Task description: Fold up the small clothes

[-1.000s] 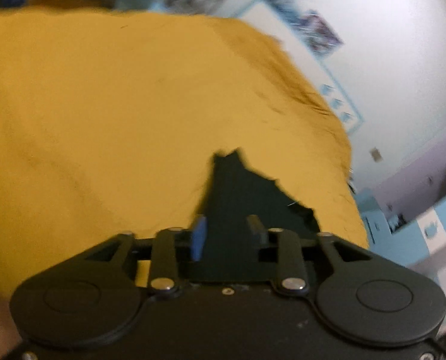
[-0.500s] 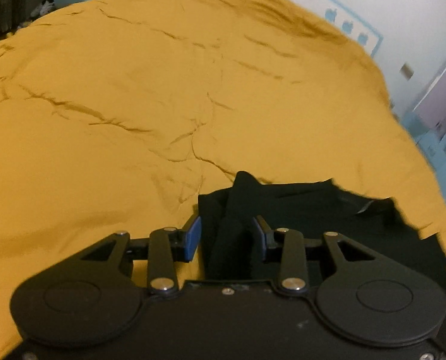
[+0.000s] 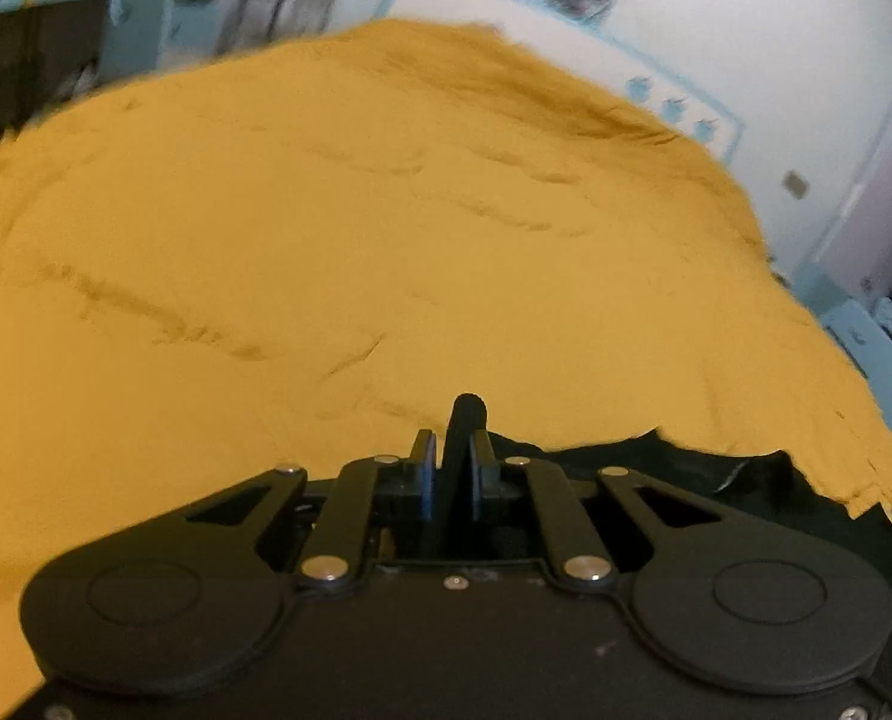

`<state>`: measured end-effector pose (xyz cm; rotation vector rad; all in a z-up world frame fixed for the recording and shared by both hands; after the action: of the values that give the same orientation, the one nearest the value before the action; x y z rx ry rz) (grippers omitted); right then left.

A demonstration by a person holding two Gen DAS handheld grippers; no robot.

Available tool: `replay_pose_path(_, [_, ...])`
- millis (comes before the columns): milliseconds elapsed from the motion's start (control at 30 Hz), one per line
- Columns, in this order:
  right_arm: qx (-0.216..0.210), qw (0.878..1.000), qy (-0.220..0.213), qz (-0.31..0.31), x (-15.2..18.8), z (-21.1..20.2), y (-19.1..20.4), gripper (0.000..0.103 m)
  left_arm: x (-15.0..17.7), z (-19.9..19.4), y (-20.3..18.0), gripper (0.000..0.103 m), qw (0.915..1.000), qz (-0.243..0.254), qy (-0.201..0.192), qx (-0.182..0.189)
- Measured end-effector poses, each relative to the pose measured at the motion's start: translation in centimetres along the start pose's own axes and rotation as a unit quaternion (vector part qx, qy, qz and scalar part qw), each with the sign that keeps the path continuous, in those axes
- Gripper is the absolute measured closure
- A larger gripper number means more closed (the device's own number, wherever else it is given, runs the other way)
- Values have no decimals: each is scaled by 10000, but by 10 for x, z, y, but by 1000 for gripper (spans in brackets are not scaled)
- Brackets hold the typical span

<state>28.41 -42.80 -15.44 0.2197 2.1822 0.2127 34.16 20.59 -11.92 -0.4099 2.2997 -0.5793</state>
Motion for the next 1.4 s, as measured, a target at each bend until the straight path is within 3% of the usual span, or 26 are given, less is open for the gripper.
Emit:
replay_pose_path(33, [105, 9999, -42, -32, 0, 1, 1, 42, 3, 9, 7, 94, 9996, -61, 152, -236])
replay_pose_path(67, [180, 9998, -68, -28, 1, -1, 2, 42, 8, 19, 14, 103, 9984, -90, 305, -465])
replay_pose_path(100, [154, 9998, -90, 28, 1, -2, 3, 42, 12, 27, 20, 102, 9974, -100, 368, -607])
replay_pose_path(233, [-647, 9976, -224, 126, 7, -26, 23, 41, 9, 32, 29, 95, 9977, -228, 440, -452])
replay_pose_path(267, [-690, 9973, -238, -45, 9, -32, 29, 41, 7, 28, 28, 89, 9977, -248, 413, -470])
replay_pose_path(367, [-861, 9951, -154, -461, 10, -37, 41, 42, 3, -3, 23, 87, 9983, -310, 131, -473])
replay_pose_path(400, [-798, 9948, -242, -584, 9, -41, 44, 41, 5, -15, 16, 83, 9988, -293, 73, -374])
replay_pose_path(467, [-1152, 9894, -351, -814, 6, -43, 50, 40, 13, -40, 2, 78, 9997, -227, 40, -41])
replay_pose_path(500, [-1317, 9877, -274, -793, 5, -39, 52, 40, 21, -50, -6, 71, 9997, -171, 95, 170])
replay_pose_path(600, [-1669, 9834, 77, -703, 6, -20, 54, 40, 47, -53, -19, 69, 9980, 1, 466, 434])
replay_pose_path(667, [-1464, 9863, 347, -671, 8, -2, 49, 41, 61, -44, -20, 69, 9971, 214, 655, 334])
replay_pose_path(767, [-765, 9948, 588, -319, 12, 25, 18, 52, 73, -26, -3, 68, 9971, 336, 680, -83])
replay_pose_path(900, [-842, 9937, 540, 496, 18, 39, -18, 68, 65, -10, 30, 72, 9961, -451, 761, 5])
replay_pose_path(1067, [-749, 9951, 493, 405, 22, 33, -12, 68, 61, -28, 31, 73, 9951, -573, 808, -76])
replay_pose_path(1133, [-540, 9959, 538, 478, 15, 16, 0, 59, 58, -47, 19, 71, 9954, -581, 760, -66])
replay_pose_path(1200, [-571, 9971, 371, 342, 11, -8, 28, 54, 65, -74, 1, 67, 9963, -492, 648, 267])
replay_pose_path(1267, [-938, 9955, 11, 96, 12, -44, 59, 52, 83, -103, -21, 65, 9955, -399, 573, 638])
replay_pose_path(1400, [-1465, 9886, -294, -181, 44, -104, 126, 48, 137, -142, -52, 64, 9904, -197, 595, 1235])
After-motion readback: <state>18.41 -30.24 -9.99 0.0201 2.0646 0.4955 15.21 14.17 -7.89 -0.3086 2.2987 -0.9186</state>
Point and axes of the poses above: each gripper's, at about its wrist camera, not at the fingertips, and z roughly the way its jaws point, y to its left, x to its underside, the point moved 3 cm from there along z, roughly the way its jaws point, and after that the axes turned 15 degrees about -z, right-handed, at the moved point
